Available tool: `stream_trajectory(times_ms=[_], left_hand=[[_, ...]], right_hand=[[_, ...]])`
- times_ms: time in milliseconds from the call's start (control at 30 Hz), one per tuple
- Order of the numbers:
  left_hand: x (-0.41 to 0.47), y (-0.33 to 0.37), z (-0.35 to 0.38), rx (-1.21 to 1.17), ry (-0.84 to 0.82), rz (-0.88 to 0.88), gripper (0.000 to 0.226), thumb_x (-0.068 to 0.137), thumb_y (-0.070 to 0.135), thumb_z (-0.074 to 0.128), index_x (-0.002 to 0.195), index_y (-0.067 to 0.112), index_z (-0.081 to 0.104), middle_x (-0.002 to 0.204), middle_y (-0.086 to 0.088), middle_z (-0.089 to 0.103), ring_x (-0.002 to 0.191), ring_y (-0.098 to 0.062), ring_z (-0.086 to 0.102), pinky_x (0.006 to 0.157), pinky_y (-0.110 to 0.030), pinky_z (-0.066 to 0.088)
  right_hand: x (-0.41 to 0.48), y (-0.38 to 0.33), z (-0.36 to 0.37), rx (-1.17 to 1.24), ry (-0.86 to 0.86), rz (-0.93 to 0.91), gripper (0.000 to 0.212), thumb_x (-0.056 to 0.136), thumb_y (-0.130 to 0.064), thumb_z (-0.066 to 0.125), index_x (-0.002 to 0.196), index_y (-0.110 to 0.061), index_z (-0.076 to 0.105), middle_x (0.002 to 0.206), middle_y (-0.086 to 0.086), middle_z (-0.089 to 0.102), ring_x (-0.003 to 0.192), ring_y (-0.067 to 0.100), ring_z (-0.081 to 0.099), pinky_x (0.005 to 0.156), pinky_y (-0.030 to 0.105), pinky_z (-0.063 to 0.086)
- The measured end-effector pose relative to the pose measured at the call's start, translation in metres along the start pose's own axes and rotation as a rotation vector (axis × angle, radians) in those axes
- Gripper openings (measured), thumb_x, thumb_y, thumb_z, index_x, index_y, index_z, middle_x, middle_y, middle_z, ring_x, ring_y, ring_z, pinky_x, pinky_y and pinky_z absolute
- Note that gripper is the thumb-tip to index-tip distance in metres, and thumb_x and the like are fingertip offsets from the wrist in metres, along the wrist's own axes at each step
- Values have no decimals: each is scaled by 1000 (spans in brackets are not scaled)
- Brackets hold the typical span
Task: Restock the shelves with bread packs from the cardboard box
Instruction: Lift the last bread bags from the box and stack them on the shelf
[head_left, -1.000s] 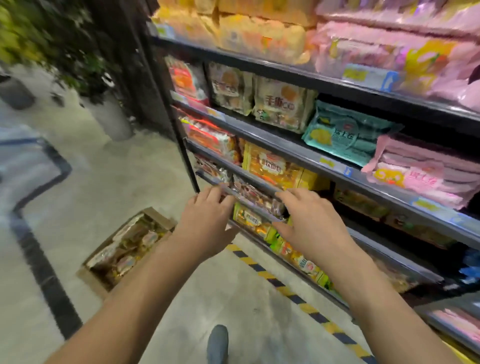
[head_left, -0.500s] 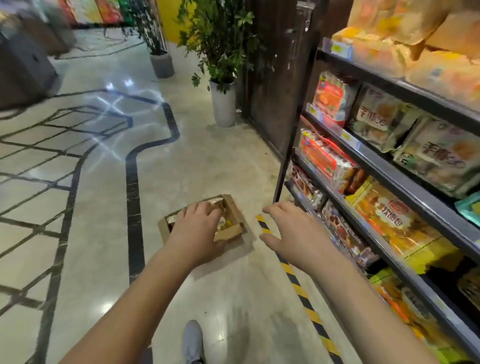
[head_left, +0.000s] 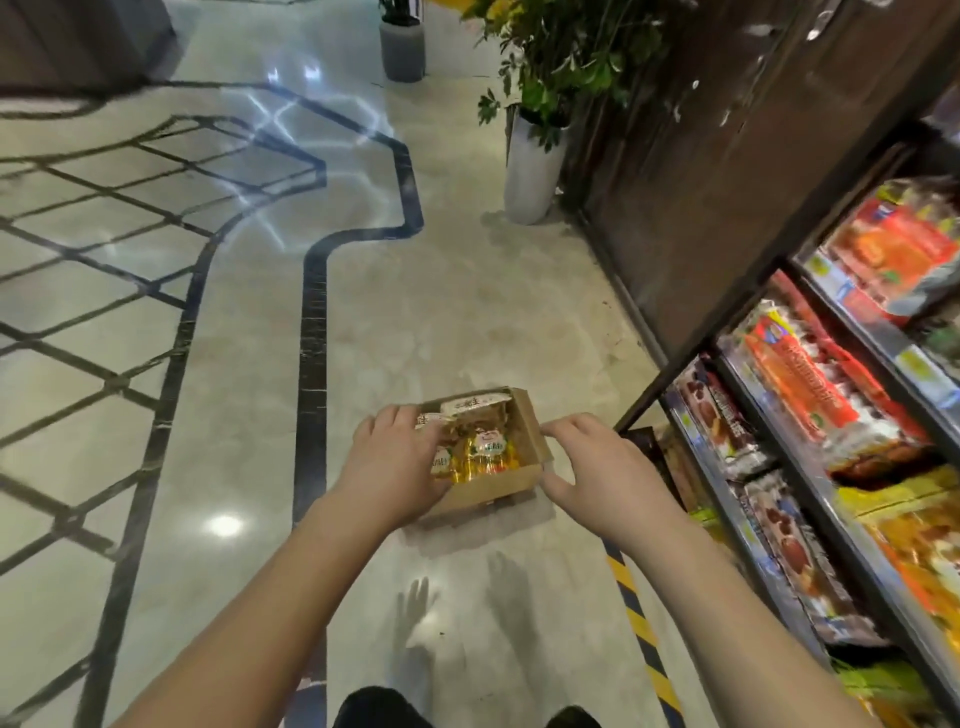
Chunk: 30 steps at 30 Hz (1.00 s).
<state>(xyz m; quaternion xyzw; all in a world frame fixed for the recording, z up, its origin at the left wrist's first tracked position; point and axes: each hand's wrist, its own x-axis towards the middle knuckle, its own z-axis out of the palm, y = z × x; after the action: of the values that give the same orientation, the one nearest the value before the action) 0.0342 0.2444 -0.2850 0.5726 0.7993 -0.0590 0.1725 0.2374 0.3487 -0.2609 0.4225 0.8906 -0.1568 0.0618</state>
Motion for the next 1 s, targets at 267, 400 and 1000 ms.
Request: stream_trajectory(times_ms=[267,400,1000], left_hand=[[70,-41,5,-46,-87,-59,73,97,56,61,157,23,38,164,-8,35,152,-29,30,126,-47,27],[119,-48,7,-64,-126,-123,71,98,52,62,158,22,38,163,-8,36,151,-30,31,123,-44,28],[380,-89,88,-241,-282,-266,70,96,43,68,157,25,38,160,-6,39,148,-27,36,116,-43,41]], right_hand=[[95,2,13,13,-106,-12,57,96,-41,60,149,-28,45,149,-5,47,131,17,51,105,38,46],[155,20,21,28,-157,-60,56,98,-41,60,150,-28,45,150,-5,46,134,18,48,106,37,43],[438,110,125,90,-407,-110,51,100,-34,59,149,-26,47,148,-5,48,136,18,47,111,38,40]])
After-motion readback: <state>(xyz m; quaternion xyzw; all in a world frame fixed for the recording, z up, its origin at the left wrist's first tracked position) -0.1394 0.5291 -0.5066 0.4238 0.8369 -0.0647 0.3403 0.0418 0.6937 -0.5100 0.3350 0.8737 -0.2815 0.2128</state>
